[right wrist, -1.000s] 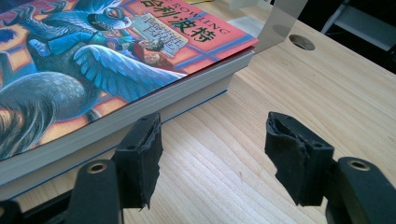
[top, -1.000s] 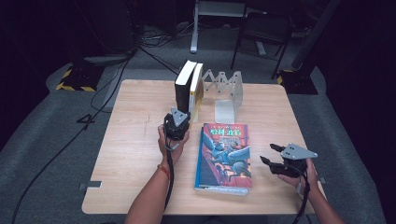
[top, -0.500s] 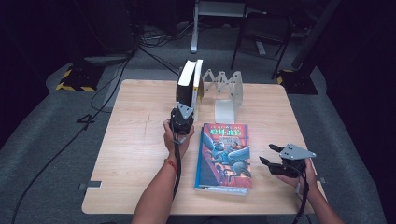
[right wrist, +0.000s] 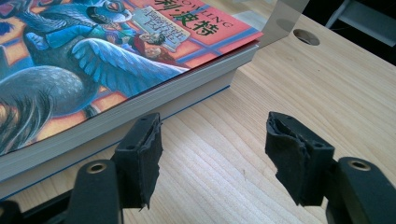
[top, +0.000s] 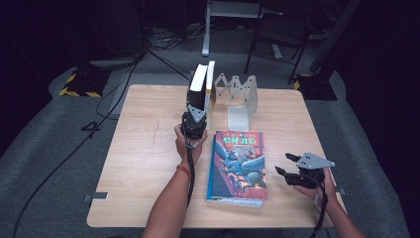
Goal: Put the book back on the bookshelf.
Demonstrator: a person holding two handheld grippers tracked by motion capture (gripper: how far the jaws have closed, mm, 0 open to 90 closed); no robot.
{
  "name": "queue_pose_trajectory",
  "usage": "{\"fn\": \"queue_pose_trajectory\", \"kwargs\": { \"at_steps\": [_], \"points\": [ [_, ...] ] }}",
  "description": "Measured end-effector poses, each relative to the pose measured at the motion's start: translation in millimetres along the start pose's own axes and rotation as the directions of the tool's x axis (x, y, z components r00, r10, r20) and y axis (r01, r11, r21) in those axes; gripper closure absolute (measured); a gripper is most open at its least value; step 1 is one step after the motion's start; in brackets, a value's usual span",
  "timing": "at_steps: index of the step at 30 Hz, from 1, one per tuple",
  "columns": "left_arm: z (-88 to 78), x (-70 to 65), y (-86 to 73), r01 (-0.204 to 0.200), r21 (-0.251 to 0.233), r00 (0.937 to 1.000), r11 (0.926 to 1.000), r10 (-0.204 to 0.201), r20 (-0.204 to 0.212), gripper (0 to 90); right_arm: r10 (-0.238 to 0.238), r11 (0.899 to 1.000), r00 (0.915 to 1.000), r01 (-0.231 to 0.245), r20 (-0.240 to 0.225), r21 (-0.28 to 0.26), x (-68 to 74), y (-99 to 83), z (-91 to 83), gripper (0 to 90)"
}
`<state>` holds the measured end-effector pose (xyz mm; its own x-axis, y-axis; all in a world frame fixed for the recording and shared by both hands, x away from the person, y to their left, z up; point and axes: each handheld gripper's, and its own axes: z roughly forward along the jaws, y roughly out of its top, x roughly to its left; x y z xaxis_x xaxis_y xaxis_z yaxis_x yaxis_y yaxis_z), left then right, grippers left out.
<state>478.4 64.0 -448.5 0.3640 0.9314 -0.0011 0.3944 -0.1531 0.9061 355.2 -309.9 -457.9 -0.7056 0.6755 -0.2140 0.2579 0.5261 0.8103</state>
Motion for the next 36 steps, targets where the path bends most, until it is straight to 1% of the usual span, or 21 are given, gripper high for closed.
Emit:
{"fn": "queue_pose_trajectory", "kwargs": {
  "at_steps": [3,4,6,8,11,13,15,16,19,21,23,25,27,29,30,31,32,33,34,35,36],
  "points": [
    [-1.0,-1.1,1.3,-0.022,0.016,0.9997,0.9996,0.022,-0.013,87.9,0.000,1.000,1.0000,0.000,-0.003,0.000,-0.2,0.0,-0.1,38.1],
    [-2.3,-0.4,1.5,-0.029,0.012,0.9995,0.9995,0.030,-0.014,87.0,0.000,1.000,1.0000,0.000,-0.004,-0.001,-0.2,-0.2,0.2,38.2],
    [-3.5,1.5,1.1,-0.027,0.008,0.9995,0.9996,0.027,-0.014,85.0,0.001,1.000,1.0000,-0.001,-0.005,0.001,-0.5,-0.2,1.1,38.1],
    [-4.9,5.7,-0.9,-0.018,0.011,0.9998,0.9998,0.018,0.002,84.6,0.002,1.000,1.0000,-0.002,-0.004,0.000,-0.4,-0.2,1.1,37.8],
    [-6.9,11.8,-4.4,-0.038,0.030,0.9991,0.9988,0.038,0.022,84.4,0.004,1.000,1.0000,-0.004,-0.005,-0.001,-1.1,-0.4,1.1,37.5],
    [-8.2,13.7,-5.1,-0.047,0.037,0.9987,0.9982,0.046,0.021,84.5,0.006,1.000,1.0000,-0.006,-0.004,0.000,-1.5,-0.6,1.5,37.4],
    [-10.3,17.4,-5.1,-0.040,0.036,0.9981,0.9985,0.039,0.049,83.4,0.007,1.000,1.0000,-0.007,-0.006,0.007,-1.1,-0.4,2.0,37.3],
    [-11.6,19.0,-5.0,-0.038,0.038,0.9979,0.9986,0.036,0.055,82.6,0.005,1.000,1.0000,-0.005,-0.009,0.007,-0.7,0.0,1.9,37.3],
    [-18.7,19.2,-2.7,-0.071,0.021,0.9945,0.9972,0.069,0.079,82.4,0.001,1.000,0.9999,-0.001,-0.011,0.003,0.3,0.7,1.7,37.3],
    [-24.1,17.0,-1.0,-0.111,0.023,0.9892,0.9936,0.108,0.099,81.7,-0.002,1.000,0.9999,0.002,-0.015,0.004,-0.4,0.4,2.5,37.2],
    [-29.9,16.1,-0.5,-0.140,0.025,0.9834,0.9899,0.136,0.120,81.0,0.007,1.000,0.9999,-0.007,-0.011,0.009,-2.1,-0.2,3.7,37.3],
    [-36.4,14.7,-1.4,-0.187,0.042,0.9729,0.9814,0.179,0.146,80.5,0.017,1.000,0.9998,-0.017,-0.011,0.014,-2.9,-0.9,4.1,37.2],
    [-43.4,14.5,-3.3,-0.229,0.053,0.9624,0.9721,0.217,0.163,79.5,0.014,1.000,0.9999,-0.014,-0.009,0.021,-2.3,-1.1,3.6,37.3],
    [-51.3,15.8,-7.1,-0.246,0.056,0.9543,0.9676,0.232,0.188,79.0,0.007,1.000,1.0000,-0.007,-0.005,0.019,-2.1,-0.6,2.7,37.3],
    [-55.3,16.6,-9.5,-0.254,0.058,0.9514,0.9655,0.239,0.195,78.3,0.012,1.000,0.9999,-0.012,-0.003,0.019,-1.9,-0.1,2.1,37.2],
    [-58.9,18.0,-11.8,-0.266,0.064,0.9461,0.9619,0.248,0.208,77.7,0.014,1.000,0.9999,-0.014,-0.003,0.022,-1.4,0.3,1.7,37.3],
    [-62.7,19.0,-14.4,-0.273,0.069,0.9425,0.9597,0.252,0.220,77.7,0.013,1.000,0.9999,-0.013,-0.004,0.019,-0.8,0.7,1.3,37.3],
    [-66.8,20.0,-16.7,-0.284,0.080,0.9388,0.9556,0.260,0.226,77.5,0.010,1.000,0.9999,-0.010,-0.004,0.019,0.0,0.9,0.9,37.3],
    [-74.2,21.9,-21.5,-0.300,0.087,0.9297,0.9500,0.270,0.250,76.5,0.008,1.000,1.0000,-0.008,-0.005,0.022,0.9,1.2,0.6,37.2],
    [-78.4,22.7,-24.7,-0.307,0.090,0.9263,0.9473,0.276,0.256,74.3,0.006,1.000,0.9999,-0.006,-0.011,0.028,2.4,1.5,0.1,37.2],
    [-78.4,22.7,-24.7,-0.307,0.090,0.9263,0.9473,0.276,0.256,73.8,0.006,1.000,0.9999,-0.006,-0.011,0.028,2.4,1.5,0.1,37.2]
  ]
}}
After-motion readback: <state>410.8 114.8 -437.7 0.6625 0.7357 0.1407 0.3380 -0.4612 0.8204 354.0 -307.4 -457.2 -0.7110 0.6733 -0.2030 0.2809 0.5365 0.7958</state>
